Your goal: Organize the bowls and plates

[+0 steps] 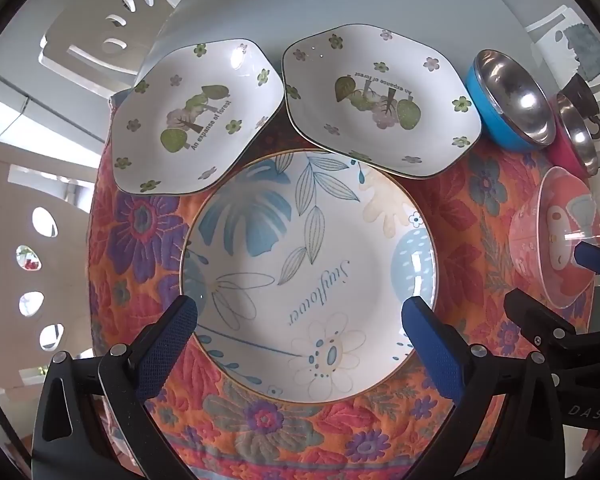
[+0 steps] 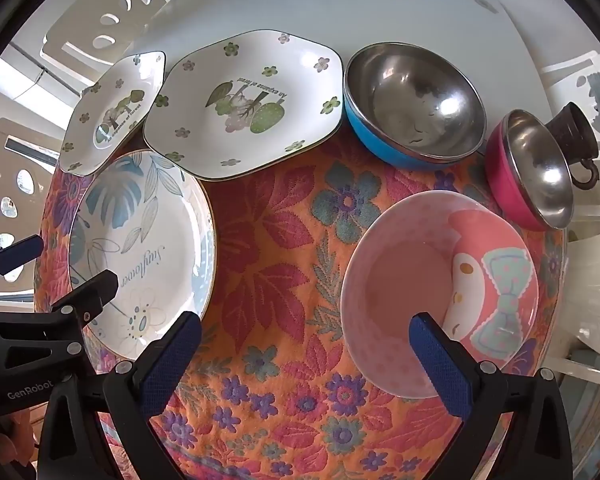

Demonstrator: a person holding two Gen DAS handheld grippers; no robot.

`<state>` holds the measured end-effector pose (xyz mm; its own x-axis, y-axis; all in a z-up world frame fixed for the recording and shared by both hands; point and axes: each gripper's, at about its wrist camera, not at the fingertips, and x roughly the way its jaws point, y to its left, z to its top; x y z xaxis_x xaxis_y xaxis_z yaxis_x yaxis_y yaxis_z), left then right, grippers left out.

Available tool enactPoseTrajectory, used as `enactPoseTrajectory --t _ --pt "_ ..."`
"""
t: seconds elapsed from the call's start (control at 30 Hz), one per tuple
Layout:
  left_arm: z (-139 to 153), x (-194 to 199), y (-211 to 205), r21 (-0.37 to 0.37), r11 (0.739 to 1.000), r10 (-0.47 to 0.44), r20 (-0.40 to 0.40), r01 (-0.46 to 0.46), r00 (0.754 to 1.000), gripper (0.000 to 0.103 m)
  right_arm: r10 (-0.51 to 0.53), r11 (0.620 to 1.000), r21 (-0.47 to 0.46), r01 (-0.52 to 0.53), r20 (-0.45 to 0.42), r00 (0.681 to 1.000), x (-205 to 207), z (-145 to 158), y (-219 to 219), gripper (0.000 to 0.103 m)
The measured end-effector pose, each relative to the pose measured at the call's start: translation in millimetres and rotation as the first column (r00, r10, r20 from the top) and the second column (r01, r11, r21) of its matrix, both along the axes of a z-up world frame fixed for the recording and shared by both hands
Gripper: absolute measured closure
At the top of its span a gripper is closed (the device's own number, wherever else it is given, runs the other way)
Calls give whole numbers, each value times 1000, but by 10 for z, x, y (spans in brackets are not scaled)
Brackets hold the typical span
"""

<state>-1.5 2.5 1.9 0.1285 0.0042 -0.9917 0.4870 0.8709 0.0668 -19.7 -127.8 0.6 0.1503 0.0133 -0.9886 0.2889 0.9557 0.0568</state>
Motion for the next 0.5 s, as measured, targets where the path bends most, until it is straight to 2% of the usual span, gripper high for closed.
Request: enactPoseTrajectory --t 0.5 --pt "-6 -16 26 -1 1000 14 -8 -14 1000 1 -2 1000 7 2 -2 1000 -31 10 46 0"
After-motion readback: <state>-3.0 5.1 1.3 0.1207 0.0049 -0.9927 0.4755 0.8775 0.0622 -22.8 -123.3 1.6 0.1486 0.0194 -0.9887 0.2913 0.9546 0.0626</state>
